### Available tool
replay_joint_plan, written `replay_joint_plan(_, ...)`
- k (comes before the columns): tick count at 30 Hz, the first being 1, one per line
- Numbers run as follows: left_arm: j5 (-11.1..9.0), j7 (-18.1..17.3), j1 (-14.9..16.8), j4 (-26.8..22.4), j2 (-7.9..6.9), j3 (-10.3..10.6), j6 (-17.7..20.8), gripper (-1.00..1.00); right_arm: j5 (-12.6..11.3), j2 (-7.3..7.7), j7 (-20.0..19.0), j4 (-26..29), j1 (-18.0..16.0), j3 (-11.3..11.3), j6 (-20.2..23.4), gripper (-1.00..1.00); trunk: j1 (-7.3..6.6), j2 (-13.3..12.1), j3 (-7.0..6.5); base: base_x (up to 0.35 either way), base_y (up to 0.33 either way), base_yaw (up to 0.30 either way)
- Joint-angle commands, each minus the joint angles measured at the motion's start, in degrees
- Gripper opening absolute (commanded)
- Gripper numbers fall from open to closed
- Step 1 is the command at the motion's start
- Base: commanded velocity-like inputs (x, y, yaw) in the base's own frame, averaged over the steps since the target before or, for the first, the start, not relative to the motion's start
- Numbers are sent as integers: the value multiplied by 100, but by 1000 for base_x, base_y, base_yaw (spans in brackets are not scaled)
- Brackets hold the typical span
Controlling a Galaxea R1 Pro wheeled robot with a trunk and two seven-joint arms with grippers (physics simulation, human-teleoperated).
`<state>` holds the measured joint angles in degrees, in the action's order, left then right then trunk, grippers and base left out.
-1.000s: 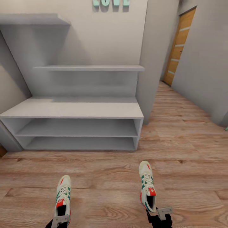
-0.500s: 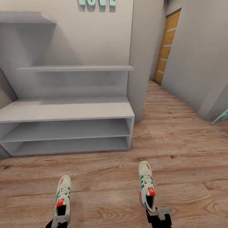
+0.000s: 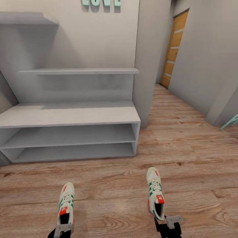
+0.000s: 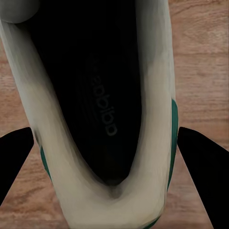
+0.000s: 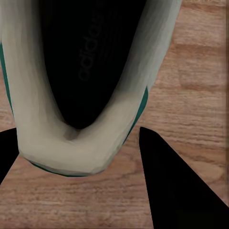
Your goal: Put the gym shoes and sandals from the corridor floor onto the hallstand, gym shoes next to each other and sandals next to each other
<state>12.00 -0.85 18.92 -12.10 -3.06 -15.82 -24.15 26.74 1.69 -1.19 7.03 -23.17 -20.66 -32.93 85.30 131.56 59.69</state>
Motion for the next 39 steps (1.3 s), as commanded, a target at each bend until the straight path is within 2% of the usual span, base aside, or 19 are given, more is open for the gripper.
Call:
replay_joint_plan(1, 58, -5, 12, -1, 3, -49, -14, -100, 41, 5, -1, -4, -4, -41, -20, -100, -1, 2, 4, 0, 0, 0)
replay_joint_plan(8, 57, -11, 86, -32, -1, -47, 33, -100, 34, 92, 8, -1, -4, -55, -20, -100, -1, 2, 4, 0, 0, 0)
replay_joint_plan(11, 51, -11, 144, -54, -8, -45, 150, -100, 34, 152, 12, 3, -4, -59, -19, -100, -1, 2, 4, 0, 0, 0)
replay_joint_plan(14, 51, -18, 376, -60, -24, -42, 439, -100, 32, 223, 18, 3, -4, -62, -14, -100, -1, 2, 4, 0, 0, 0)
replay_joint_plan(20, 57, -208, 1028, -68, -42, -30, 1350, -100, 26, 361, 29, 1, -4, -139, -6, -100, -1, 2, 4, 0, 0, 0)
replay_joint_plan(23, 69, -444, 1494, -72, -57, -27, 1894, -100, 28, 394, 31, 0, -4, -359, -4, -100, -1, 2, 4, 0, 0, 0)
replay_joint_plan(25, 72, -527, 1690, -72, -62, -27, 2088, -100, 30, 400, 31, 0, -4, -458, -3, -100, -1, 2, 4, 0, 0, 0)
replay_joint_plan(26, 95, -632, 1969, -76, -67, -25, 2364, -100, 31, 405, 31, 0, -4, -577, -3, -100, -1, 2, 4, 0, 0, 0)
replay_joint_plan(27, 114, -660, 2058, -79, -68, -25, 2457, -100, 32, 407, 31, 0, -4, -604, -3, -100, -1, 2, 4, 0, 0, 0)
replay_joint_plan(28, 254, -746, 2379, -117, -67, -26, 2809, -100, 33, 416, 31, 0, -4, -668, -3, -100, -1, 2, 4, 0, 0, 0)
replay_joint_plan(32, 590, -879, 2858, -228, -36, -33, 3372, -100, 33, 440, 33, -3, -4, -704, -3, -100, -1, 2, 4, 0, 0, 0)
replay_joint_plan(34, 693, -934, 3295, -263, 15, -34, 3811, -100, 29, 433, 32, -14, -4, -711, -3, -100, -1, 2, 4, 0, 0, 0)
replay_joint_plan(39, 708, -935, 3499, -284, 41, -35, 3977, -100, 29, 430, 32, -20, -4, -712, -3, -100, -1, 2, 4, 0, 0, 0)
